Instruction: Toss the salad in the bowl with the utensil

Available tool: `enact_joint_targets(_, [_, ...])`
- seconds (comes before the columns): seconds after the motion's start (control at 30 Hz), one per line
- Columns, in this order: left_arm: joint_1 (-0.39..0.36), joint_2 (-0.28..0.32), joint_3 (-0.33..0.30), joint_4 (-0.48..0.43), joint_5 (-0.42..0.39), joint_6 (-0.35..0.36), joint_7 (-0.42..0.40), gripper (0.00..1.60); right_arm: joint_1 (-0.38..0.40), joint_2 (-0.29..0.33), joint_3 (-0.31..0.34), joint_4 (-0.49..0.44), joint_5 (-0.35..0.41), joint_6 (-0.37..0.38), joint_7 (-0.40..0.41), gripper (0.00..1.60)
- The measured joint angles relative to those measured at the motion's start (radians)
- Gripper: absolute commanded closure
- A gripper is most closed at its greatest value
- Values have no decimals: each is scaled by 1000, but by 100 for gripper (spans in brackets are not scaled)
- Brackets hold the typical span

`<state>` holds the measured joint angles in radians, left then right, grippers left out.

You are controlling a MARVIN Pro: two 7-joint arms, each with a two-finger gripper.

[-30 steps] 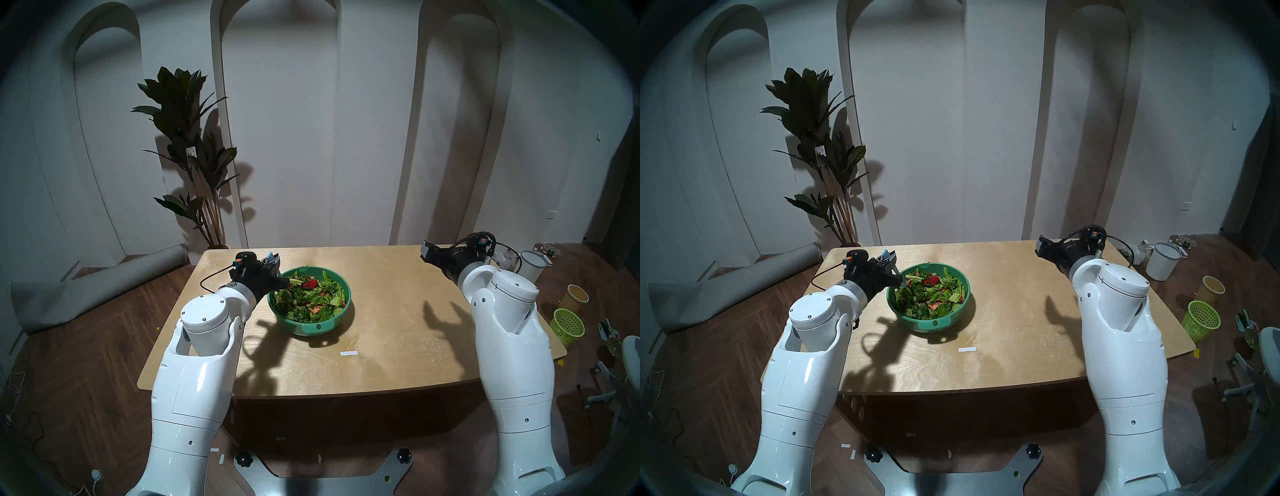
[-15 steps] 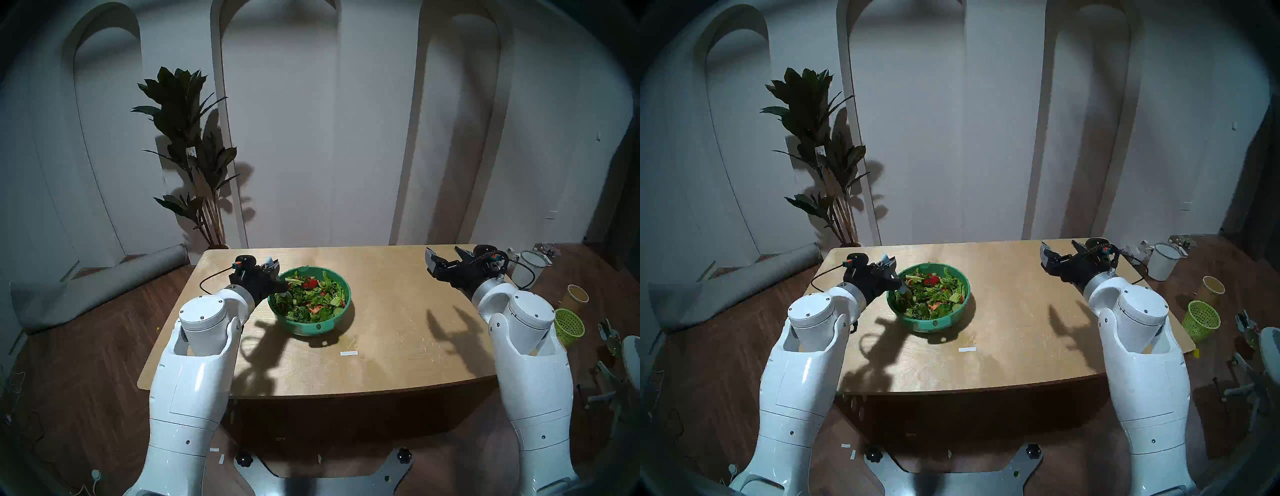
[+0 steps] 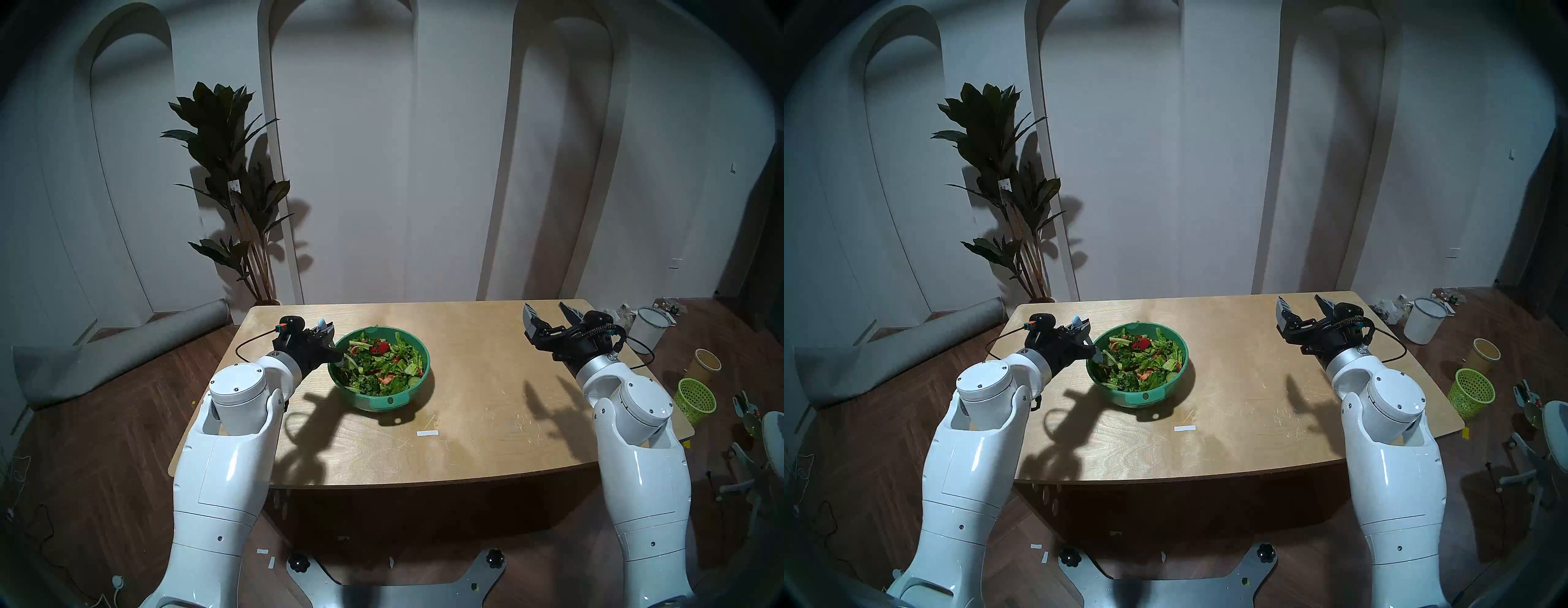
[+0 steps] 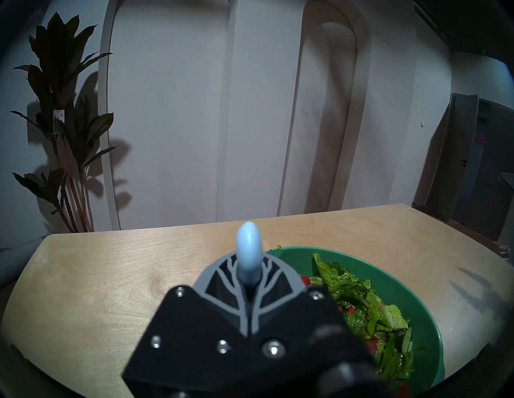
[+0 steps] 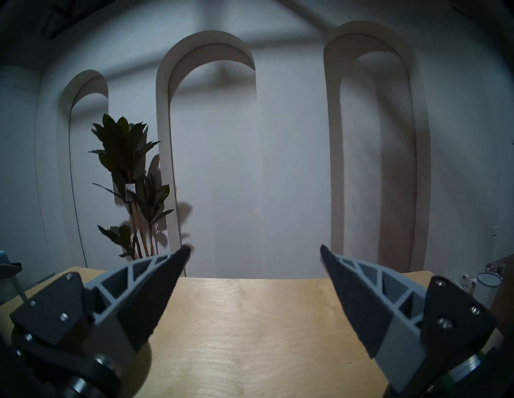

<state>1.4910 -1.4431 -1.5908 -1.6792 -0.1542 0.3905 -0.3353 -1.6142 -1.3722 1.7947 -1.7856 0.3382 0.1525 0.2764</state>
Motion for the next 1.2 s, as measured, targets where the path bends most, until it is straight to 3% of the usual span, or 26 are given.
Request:
enact_joint_targets(0.27, [-8, 5, 9, 22, 0, -4, -3, 160, 41, -54, -31, 53, 12, -77, -43, 0])
enact_joint_targets(1.2, [-51, -10, 36, 88, 52, -7, 79, 160, 83, -74, -54, 77, 10, -107, -77, 0])
